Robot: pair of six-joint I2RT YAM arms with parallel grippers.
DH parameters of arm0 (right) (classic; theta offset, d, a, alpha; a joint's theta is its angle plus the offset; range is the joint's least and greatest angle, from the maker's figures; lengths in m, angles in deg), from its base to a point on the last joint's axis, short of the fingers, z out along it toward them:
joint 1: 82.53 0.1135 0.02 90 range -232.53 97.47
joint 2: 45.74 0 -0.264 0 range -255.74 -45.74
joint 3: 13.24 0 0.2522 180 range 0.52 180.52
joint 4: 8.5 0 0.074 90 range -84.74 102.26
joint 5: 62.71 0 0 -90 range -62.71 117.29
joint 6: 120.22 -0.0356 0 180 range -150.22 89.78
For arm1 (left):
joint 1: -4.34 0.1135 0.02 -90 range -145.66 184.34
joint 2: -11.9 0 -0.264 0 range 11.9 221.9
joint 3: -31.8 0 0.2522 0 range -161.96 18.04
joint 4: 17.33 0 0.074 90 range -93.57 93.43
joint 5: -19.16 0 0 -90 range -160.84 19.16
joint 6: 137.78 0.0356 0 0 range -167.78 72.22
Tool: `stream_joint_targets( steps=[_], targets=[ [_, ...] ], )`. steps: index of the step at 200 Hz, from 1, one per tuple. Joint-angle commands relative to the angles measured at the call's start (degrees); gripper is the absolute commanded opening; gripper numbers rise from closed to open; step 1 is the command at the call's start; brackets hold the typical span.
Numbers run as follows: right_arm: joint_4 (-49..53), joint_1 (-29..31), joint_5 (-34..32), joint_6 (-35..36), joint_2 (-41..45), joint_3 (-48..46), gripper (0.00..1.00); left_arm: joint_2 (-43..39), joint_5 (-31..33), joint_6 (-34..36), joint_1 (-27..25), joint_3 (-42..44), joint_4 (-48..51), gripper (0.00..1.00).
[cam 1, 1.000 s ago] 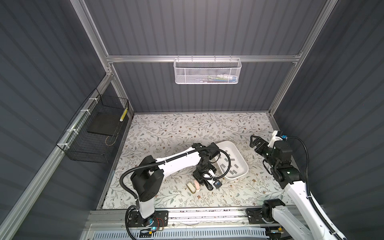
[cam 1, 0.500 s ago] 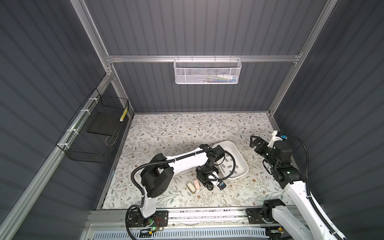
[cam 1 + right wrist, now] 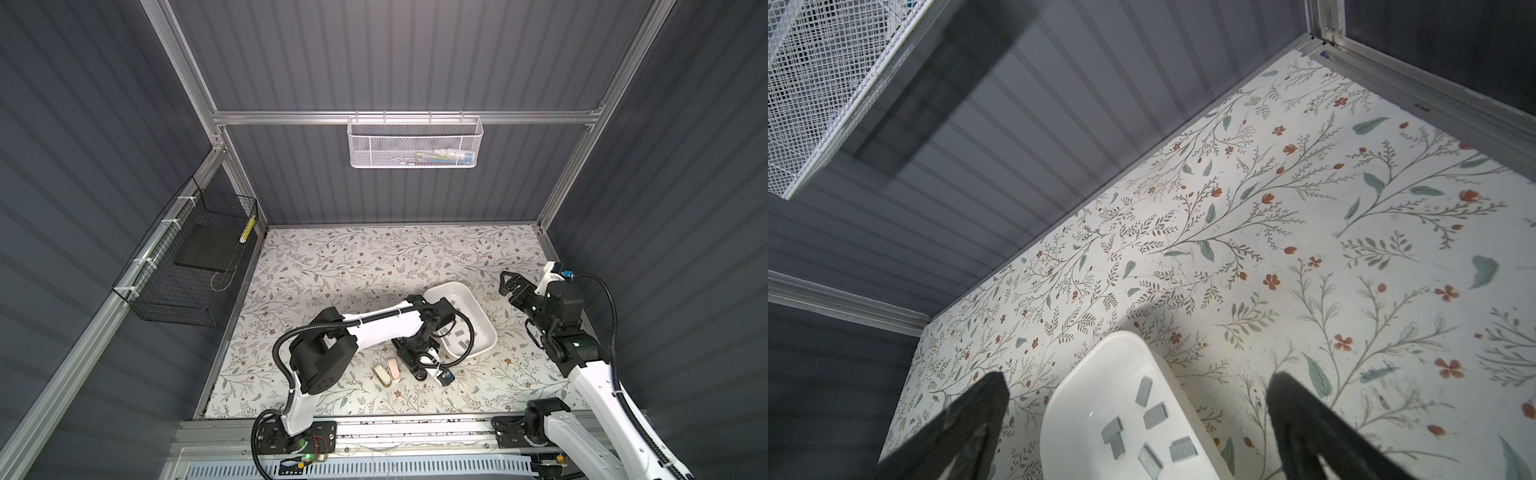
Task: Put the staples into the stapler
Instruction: 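Lower the left gripper onto the black stapler and close on it, then lift the stapler with the left gripper while the right gripper moves toward it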
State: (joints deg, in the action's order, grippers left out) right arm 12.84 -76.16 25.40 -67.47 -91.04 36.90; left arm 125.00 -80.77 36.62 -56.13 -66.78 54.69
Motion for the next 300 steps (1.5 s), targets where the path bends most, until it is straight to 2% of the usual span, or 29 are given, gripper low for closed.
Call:
stream_joint_targets(
  steps=[1,17,42,71,88,98,127,143,168,197,220,236,273,292,300],
  targets=[
    [1.10,0.05,-1.28,-0.14,0.47,0.90,0.99,0.95,0.49,0.21,-0.40,-0.88,1.49,0.44],
    [1.19,0.04,-1.43,-0.12,0.48,0.90,0.99,1.50,1.31,0.31,-0.44,-0.62,1.33,0.47],
    [1.20,0.04,-1.32,-0.18,0.47,0.93,0.99,1.91,1.89,0.39,-0.44,-0.44,0.98,0.46],
    [1.46,0.04,-1.39,-0.32,0.56,1.11,0.99,1.71,1.85,0.86,-0.44,-0.79,1.74,0.31],
    [1.65,0.04,-1.71,-0.45,0.79,1.18,0.99,1.25,1.97,0.96,-0.44,-1.01,1.88,0.14],
    [1.59,0.04,-2.00,-0.69,0.95,1.06,0.99,0.50,2.13,0.82,-0.37,-1.20,1.72,0.00],
    [1.55,0.04,-4.02,-2.30,1.52,0.54,0.99,-4.07,1.86,-2.03,1.65,-0.70,0.19,0.00],
    [1.11,-0.03,-4.80,-3.45,1.79,0.12,0.99,-8.56,2.55,-4.04,3.48,1.44,-4.79,0.00],
    [-1.45,0.06,-2.51,-3.74,2.14,-1.17,0.99,-15.92,8.46,-13.53,7.86,8.07,-18.72,0.00],
    [-3.47,0.04,4.21,-1.40,1.49,-0.71,0.89,-22.19,13.50,-27.93,12.74,9.74,-32.29,0.00],
    [-6.20,0.05,9.37,-0.52,1.25,-0.98,0.82,-23.68,15.64,-39.73,14.46,5.90,-32.97,0.00],
    [-8.43,0.13,13.05,-0.27,1.13,-1.70,0.75,-24.22,15.22,-45.07,14.50,4.33,-32.51,0.00],
    [-12.21,1.04,20.43,0.59,0.14,-1.80,0.66,-25.69,14.32,-52.08,16.52,1.91,-32.15,0.00],
    [-14.77,2.82,24.45,0.83,-1.13,-1.84,0.62,-27.80,12.63,-54.73,17.31,3.25,-34.62,0.00],
    [-15.72,3.68,25.26,1.08,-1.72,-1.78,0.62,-28.87,11.67,-54.78,17.32,6.47,-35.75,0.00]
  ],
)
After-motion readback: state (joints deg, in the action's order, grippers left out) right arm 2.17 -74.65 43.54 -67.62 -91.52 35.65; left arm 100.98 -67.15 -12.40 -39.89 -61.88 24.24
